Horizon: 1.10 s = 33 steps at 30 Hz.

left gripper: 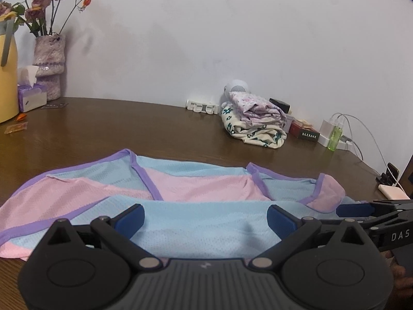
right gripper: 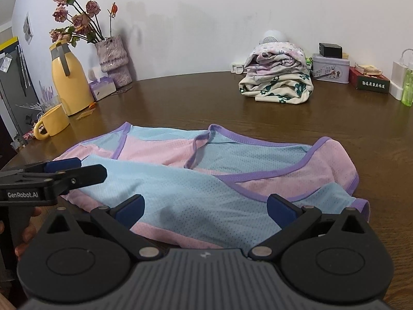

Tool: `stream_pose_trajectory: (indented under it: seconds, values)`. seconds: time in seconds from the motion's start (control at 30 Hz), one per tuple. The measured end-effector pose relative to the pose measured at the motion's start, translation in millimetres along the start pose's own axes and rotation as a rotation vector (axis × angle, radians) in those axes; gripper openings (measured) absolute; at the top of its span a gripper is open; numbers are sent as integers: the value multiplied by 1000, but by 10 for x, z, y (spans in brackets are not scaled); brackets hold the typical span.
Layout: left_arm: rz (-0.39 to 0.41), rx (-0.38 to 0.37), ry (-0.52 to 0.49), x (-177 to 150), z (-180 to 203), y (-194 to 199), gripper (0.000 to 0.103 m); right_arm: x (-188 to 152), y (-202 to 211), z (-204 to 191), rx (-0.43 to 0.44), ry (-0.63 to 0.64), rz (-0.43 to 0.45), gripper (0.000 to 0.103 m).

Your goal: Fold clothes

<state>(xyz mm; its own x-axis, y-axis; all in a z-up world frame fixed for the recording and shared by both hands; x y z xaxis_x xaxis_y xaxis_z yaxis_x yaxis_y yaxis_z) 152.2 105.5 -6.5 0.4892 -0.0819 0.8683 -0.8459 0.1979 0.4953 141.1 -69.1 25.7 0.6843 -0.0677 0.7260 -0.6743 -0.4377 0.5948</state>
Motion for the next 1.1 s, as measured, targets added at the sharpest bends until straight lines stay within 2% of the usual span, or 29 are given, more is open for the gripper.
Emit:
stream_pose_trajectory:
  seconds: [0.33, 0.5, 0.93, 1.1]
  values:
    - [-19, 0, 8, -19, -11, -25, 101, -13, -31, 3, 23, -8, -23, 103]
    - [-35, 10, 13, -28, -25, -35, 101, 14, -32, 16, 74, -46, -46, 103]
    - [-44, 3, 6, -38, -5, -49, 101, 131, 120, -14, 111, -46, 11, 103]
    - [-28, -57, 54, 105, -137, 55, 101, 377, 257, -26, 170, 13, 65, 103]
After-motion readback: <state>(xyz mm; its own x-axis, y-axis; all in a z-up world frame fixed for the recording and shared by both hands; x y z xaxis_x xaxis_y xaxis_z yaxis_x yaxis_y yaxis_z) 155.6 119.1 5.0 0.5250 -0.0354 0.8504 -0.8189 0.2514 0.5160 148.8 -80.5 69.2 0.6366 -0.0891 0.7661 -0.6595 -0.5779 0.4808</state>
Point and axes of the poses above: each gripper's, at about its wrist camera, not at the fingertips, and y roughly against the way its jaws point, z to its right, x to its top, the point moved 7 cm from there along -y, roughly the way its jaws point, and after that the axes turned 10 degrees about -y, right-handed, at the moved point
